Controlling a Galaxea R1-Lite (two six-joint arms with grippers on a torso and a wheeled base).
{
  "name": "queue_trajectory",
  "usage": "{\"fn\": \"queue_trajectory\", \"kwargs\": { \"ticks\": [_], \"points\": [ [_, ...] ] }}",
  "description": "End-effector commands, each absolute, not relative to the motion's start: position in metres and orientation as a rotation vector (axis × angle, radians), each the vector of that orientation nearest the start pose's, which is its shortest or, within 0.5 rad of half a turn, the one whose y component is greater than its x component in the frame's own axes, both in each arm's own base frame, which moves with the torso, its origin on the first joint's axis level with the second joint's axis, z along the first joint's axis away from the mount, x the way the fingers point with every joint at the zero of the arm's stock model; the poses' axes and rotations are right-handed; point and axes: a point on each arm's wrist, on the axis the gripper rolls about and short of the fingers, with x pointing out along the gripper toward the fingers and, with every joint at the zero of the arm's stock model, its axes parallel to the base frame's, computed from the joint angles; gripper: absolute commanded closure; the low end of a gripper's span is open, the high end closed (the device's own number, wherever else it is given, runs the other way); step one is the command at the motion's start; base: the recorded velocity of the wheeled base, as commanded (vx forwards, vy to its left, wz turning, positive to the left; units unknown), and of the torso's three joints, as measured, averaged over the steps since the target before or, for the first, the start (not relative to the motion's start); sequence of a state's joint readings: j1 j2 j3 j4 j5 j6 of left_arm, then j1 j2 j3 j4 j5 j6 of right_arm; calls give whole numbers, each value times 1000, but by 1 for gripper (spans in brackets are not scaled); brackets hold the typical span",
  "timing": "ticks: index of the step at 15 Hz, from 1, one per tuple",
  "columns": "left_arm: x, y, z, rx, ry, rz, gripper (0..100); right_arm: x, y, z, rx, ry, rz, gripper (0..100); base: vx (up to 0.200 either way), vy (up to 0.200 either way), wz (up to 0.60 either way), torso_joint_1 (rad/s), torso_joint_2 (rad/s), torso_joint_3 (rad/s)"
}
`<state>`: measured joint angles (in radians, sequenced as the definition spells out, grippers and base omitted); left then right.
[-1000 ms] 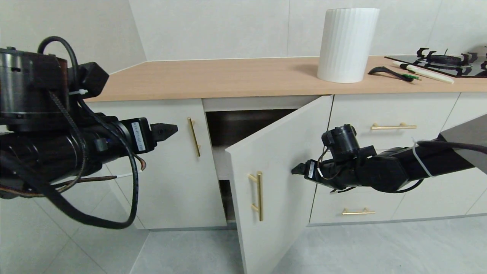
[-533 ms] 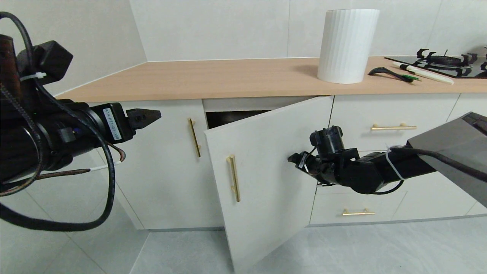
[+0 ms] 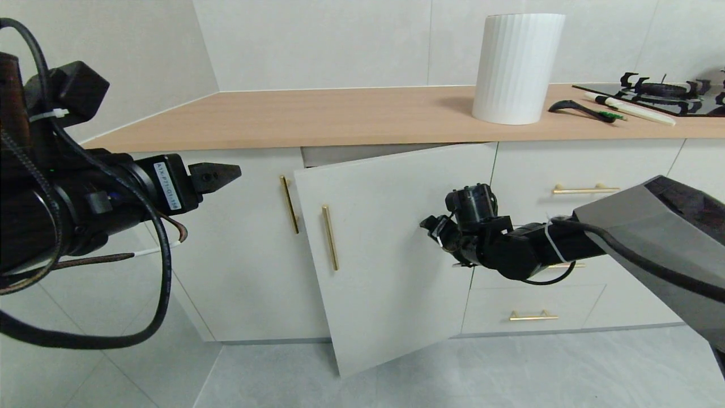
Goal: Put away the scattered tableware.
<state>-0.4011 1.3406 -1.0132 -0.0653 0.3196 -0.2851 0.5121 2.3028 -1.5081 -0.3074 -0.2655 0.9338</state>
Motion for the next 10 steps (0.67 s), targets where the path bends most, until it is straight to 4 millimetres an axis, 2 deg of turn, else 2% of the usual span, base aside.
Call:
{"fn": "queue_trajectory", "kwargs": {
  "ticks": [1,4,10],
  "points": [
    [205,-80,280,-190,258,-45,0,421,218,95,730,503,-36,0,0,0,0,0,0,0],
    [205,-80,280,-190,258,-46,0,441,208,88,726,426,-138,0,0,0,0,0,0,0],
    [206,-81,279,-187,264,-48,0,450,193,92,751,397,-173,0,0,0,0,0,0,0]
  ]
}}
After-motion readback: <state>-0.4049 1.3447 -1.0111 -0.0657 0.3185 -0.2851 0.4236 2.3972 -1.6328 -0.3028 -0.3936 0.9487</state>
